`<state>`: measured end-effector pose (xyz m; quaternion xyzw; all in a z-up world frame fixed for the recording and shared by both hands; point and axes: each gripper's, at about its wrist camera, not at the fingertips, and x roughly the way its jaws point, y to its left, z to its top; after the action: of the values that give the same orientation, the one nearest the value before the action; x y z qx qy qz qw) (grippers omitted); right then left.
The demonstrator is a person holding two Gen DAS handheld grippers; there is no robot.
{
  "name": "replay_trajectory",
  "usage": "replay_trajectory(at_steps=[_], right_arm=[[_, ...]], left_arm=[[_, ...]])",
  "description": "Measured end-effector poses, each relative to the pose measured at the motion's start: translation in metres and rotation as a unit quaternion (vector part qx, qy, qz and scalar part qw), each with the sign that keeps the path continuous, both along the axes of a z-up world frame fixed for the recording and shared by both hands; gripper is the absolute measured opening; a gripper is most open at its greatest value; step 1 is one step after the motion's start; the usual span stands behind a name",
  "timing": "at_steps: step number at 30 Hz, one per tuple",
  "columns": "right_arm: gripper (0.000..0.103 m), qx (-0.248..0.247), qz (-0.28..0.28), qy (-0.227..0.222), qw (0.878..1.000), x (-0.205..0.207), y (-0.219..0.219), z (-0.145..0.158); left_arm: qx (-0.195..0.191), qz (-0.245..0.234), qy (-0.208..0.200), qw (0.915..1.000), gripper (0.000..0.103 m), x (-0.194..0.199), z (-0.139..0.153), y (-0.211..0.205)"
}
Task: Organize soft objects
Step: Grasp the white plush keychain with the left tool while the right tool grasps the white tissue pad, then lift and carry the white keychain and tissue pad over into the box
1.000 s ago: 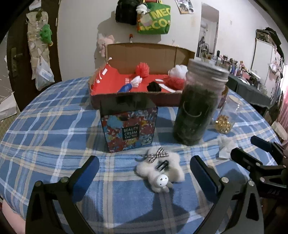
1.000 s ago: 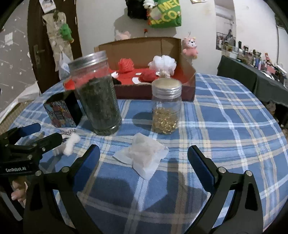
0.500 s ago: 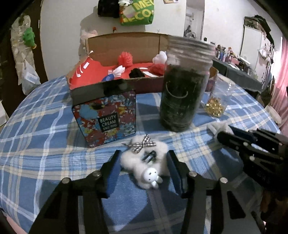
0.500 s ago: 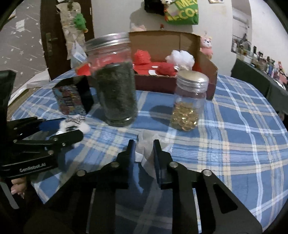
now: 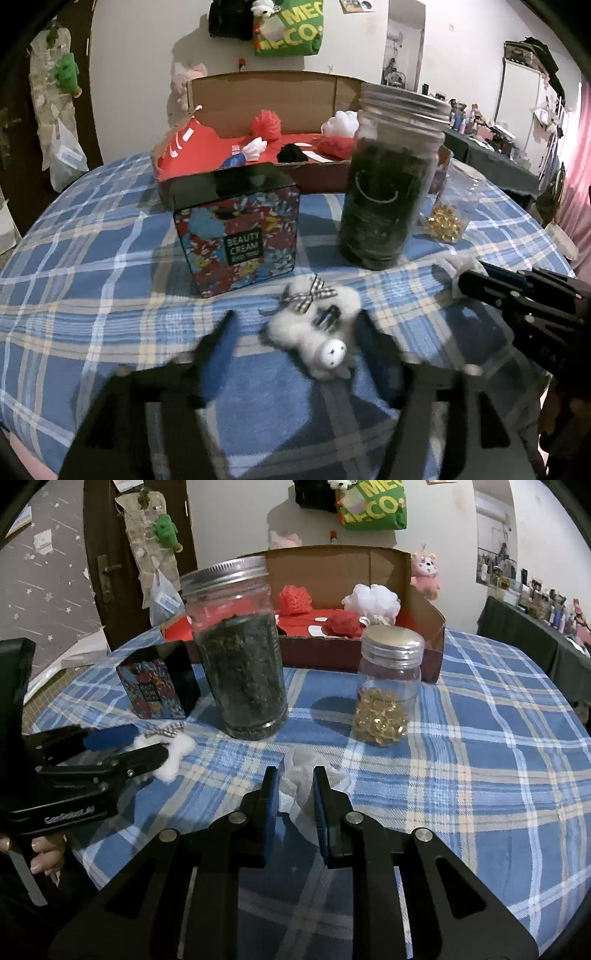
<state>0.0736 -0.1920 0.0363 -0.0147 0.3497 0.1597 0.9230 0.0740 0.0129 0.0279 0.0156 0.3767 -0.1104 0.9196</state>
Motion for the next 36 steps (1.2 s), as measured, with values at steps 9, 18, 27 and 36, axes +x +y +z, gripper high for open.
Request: replay_trajectory(at_steps=[9, 18, 27, 36], right_arm=[[0.029, -0.031, 0.000, -0.003, 1.000, -0.007, 0.001, -0.007], [0.084, -0.016, -0.017, -0.026, 0.999, -0.009, -0.008, 0.001], [0.026, -0.015, -0.004, 0.000, 1.000, -0.003, -0.005, -0.011], [0.020, 0.016, 0.003, -0.018, 1.000, -0.012, -0.008, 0.001]], left_arm=[[0.018, -0.016, 0.002, 0.9997, 0.081, 0.001, -0.006, -0.006], [0.030, -0.015, 0.002, 0.9994, 0.084, 0.009, -0.008, -0.014], [0.039, -0.036, -0.021, 0.9984, 0.061, 0.002, -0.008, -0.021], [0.018, -0.033, -0.029, 0.9988, 0.061, -0.004, 0.005, -0.015]])
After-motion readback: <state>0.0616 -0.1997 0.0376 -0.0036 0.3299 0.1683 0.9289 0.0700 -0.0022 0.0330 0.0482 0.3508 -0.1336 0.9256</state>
